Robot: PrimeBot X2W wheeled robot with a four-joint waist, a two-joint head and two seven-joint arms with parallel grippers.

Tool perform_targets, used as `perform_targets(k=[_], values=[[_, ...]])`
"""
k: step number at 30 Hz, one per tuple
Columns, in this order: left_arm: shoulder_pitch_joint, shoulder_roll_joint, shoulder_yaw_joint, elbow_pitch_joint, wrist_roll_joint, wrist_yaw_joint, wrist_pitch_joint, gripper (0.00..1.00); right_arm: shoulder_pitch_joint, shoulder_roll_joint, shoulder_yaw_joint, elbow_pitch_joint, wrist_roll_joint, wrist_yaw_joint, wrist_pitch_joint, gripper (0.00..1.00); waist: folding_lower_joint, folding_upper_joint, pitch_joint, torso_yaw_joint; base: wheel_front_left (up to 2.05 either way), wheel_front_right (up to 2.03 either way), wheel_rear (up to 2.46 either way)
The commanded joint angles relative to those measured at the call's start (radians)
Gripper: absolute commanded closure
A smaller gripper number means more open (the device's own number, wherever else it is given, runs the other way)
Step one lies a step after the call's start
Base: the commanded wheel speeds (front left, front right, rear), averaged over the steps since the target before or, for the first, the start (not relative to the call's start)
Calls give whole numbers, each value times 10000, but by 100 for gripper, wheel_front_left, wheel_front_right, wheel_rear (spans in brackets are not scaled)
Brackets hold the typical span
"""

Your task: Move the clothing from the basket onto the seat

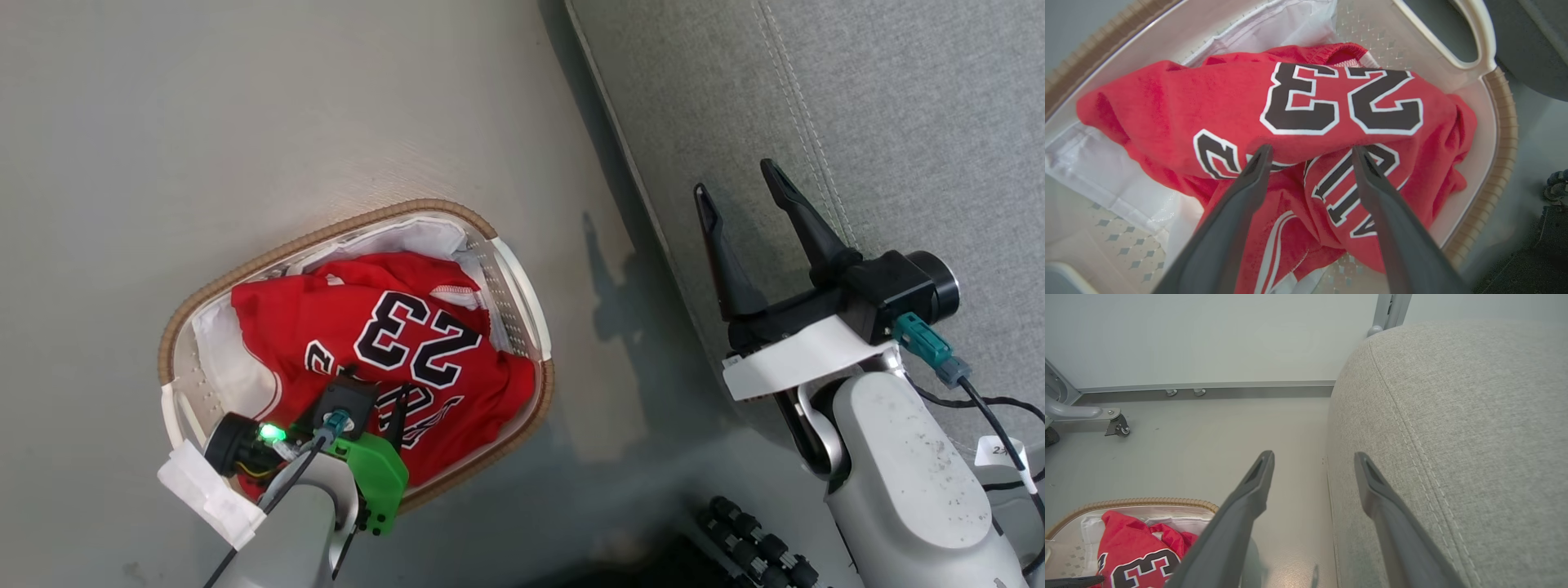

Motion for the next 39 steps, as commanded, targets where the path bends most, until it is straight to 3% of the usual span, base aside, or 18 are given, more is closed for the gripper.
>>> perform_targets(k=[1,14,21,31,32,33,34,35,39], values=[[-249,150,-93,-4,65,-54,4,0,-162,38,31,12,22,-10,-46,0,-1,-1,186,-163,0,0,0],[-1027,760,-1138,-670,1028,678,4,0,-368,150,7,-116,35,-10,-46,0,-1,-1,782,-319,0,0,0],[-1875,915,-1666,-225,1190,503,4,0,-647,180,19,-324,58,-10,-46,0,-1,-1,1440,-360,0,0,0],[-2915,733,-2280,1545,1147,4,7,0,-1055,265,89,-541,79,-10,-47,0,-1,-1,1959,-289,0,0,0],[-2992,704,-2282,1692,1107,-8,6,5,-1078,276,116,-550,76,-10,-47,0,-1,-1,1958,-293,0,0,0],[-3078,660,-2305,1887,1083,-38,7,59,-1101,284,148,-562,79,-10,-47,0,-1,-1,1947,-295,0,0,0],[-3103,632,-2331,2013,1047,-60,7,92,-1109,292,168,-567,77,-10,-47,0,-1,-1,1927,-295,0,0,0],[-3107,611,-2352,2134,986,-76,6,100,-1104,304,189,-556,73,-10,-47,0,-1,-1,1895,-296,0,0,0],[-2997,534,-2328,2324,777,-107,7,100,-1059,302,201,-472,87,-10,-47,0,-1,-1,1672,-282,0,0,0]])
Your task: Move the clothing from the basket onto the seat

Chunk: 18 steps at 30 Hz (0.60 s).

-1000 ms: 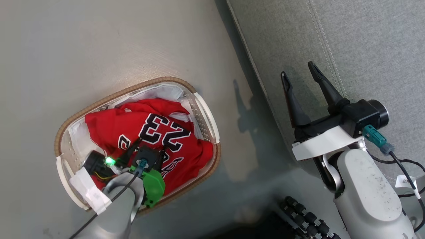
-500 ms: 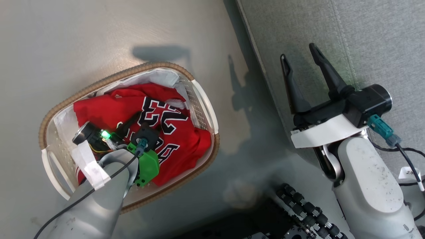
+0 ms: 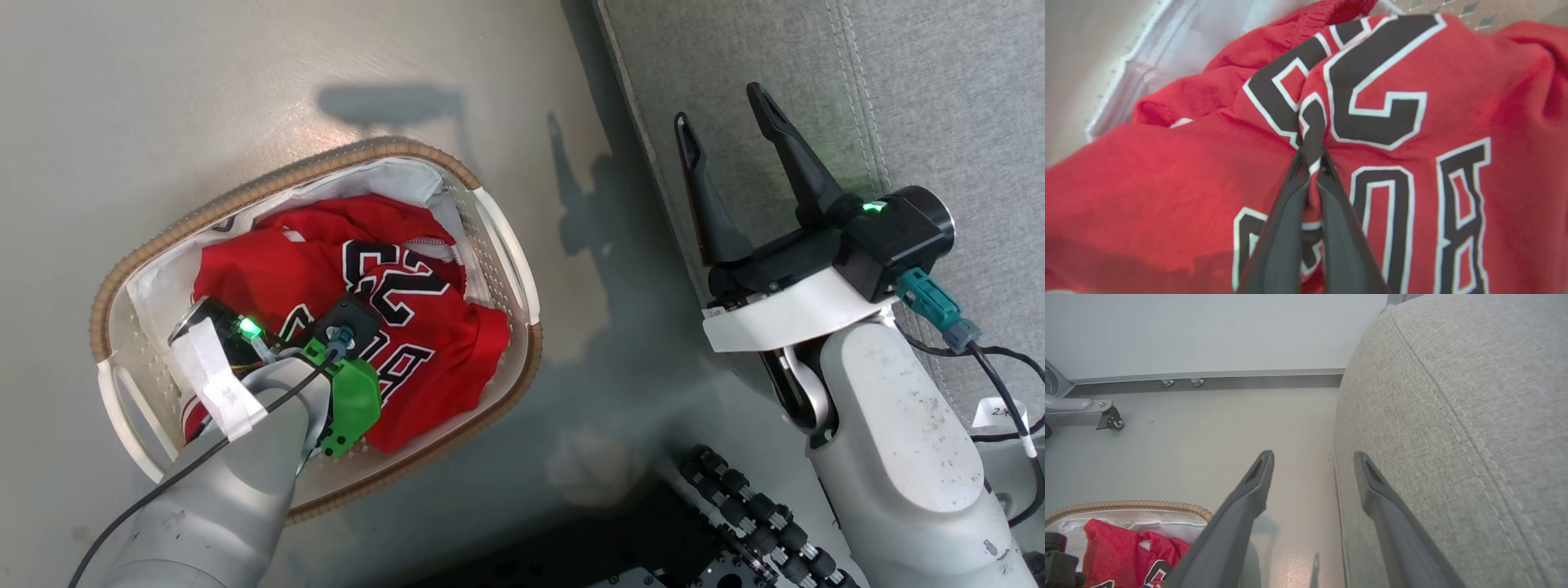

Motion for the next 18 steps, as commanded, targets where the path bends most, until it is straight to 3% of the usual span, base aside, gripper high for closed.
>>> perform_targets(k=[1,9,18], values=[[56,-3,29,42,-122,-27,8,100,-42,-8,-4,44,46,-10,-47,0,0,0,-167,11,0,0,0],[848,-187,249,-667,-691,71,6,100,260,6,-16,368,73,-10,-47,0,0,0,-1248,69,0,0,0],[2402,-210,816,-2613,-1448,251,6,100,941,-109,72,854,89,-10,-47,0,0,0,-3001,417,0,0,0]])
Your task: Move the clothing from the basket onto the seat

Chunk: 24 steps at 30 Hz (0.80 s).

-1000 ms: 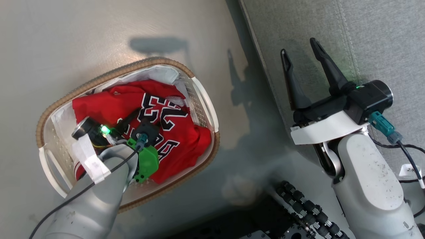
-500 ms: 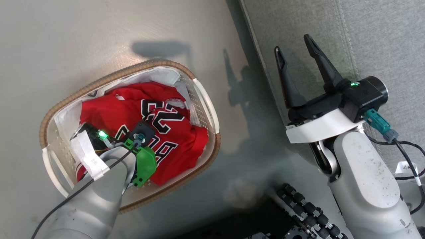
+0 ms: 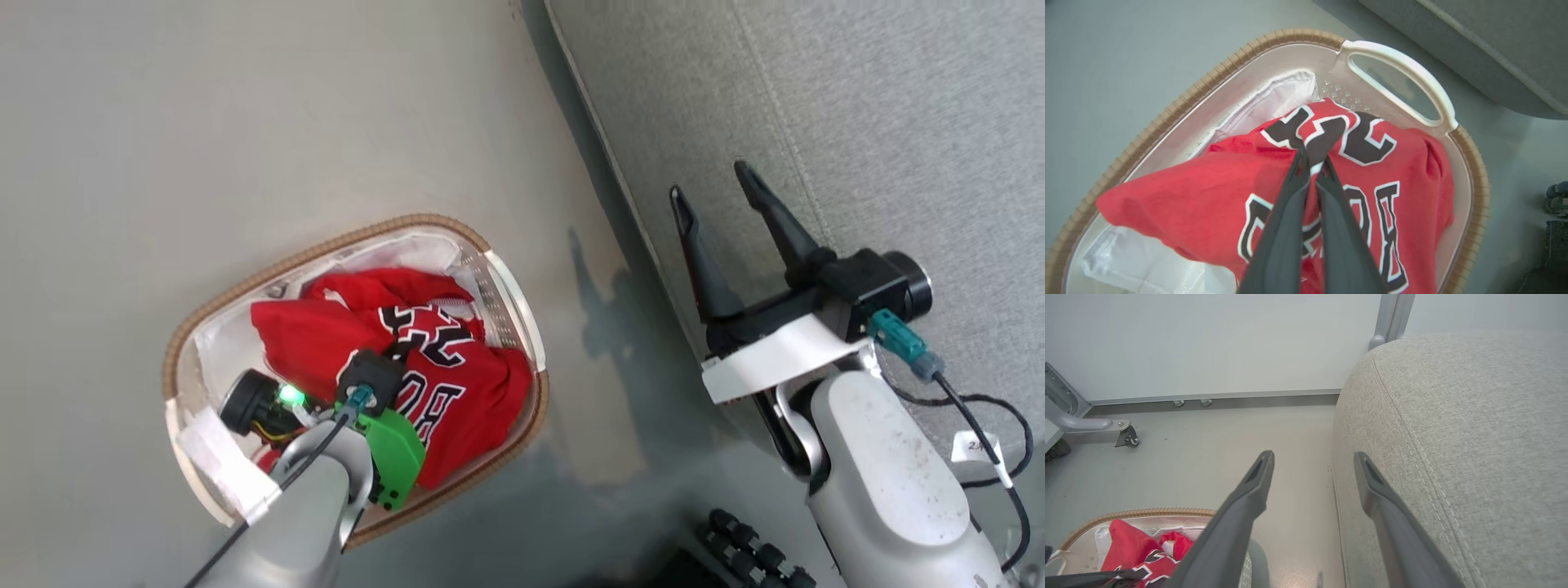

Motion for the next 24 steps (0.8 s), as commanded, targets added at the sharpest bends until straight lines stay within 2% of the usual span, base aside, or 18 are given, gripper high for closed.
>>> perform_targets(k=[1,13,24], values=[[360,13,92,-256,-156,36,3,100,269,-88,13,101,50,-10,-47,0,0,0,-1086,324,0,0,0],[2403,-194,754,-2726,-460,-53,-2,100,1337,-309,354,667,68,-10,-47,0,0,0,-3403,1125,0,0,0],[3561,-359,1426,-4955,-583,-211,0,100,2688,-358,436,1036,17,-10,-47,0,0,0,-5301,1726,0,0,0]])
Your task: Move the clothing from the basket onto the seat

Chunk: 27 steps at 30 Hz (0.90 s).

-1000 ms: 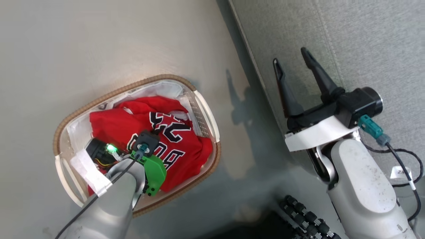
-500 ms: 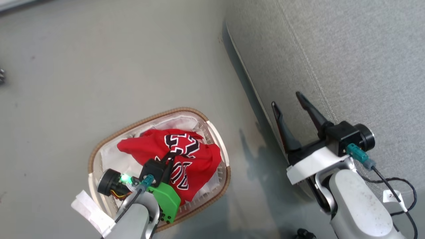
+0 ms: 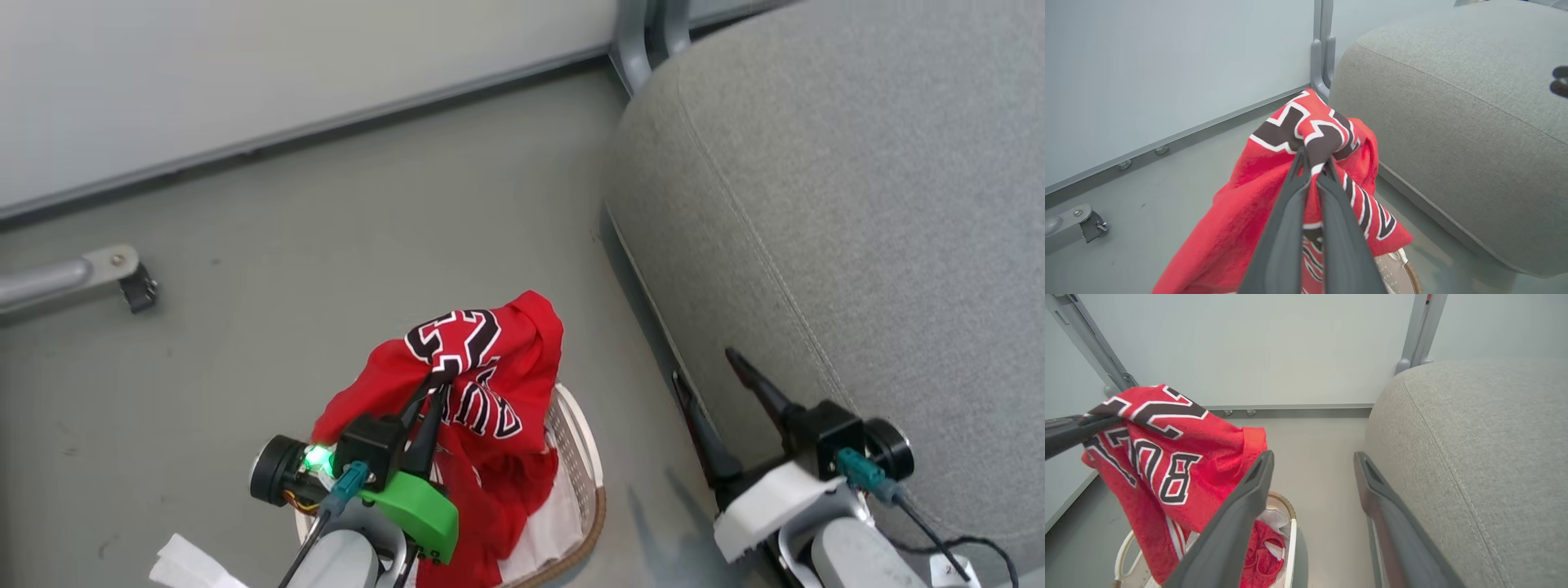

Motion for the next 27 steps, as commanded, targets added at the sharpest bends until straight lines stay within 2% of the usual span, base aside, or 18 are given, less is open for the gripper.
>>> perform_targets(k=[1,13,22,27], values=[[289,-16,68,-223,-90,-42,-6,100,327,-53,-7,63,-24,-12,-47,0,1,0,-1167,634,0,0,0],[409,-49,424,-1831,-419,-146,-6,100,1042,-81,516,345,-168,-14,-47,0,1,0,-2037,950,0,0,0],[91,-49,-39,-2220,-807,-32,-6,100,179,-69,2563,-21,-169,-14,-47,0,1,0,-2235,1311,0,0,0],[-7,-49,-493,-2300,-985,67,-6,100,-653,112,3222,238,-224,-12,-47,0,1,0,-2203,1602,0,0,0]])
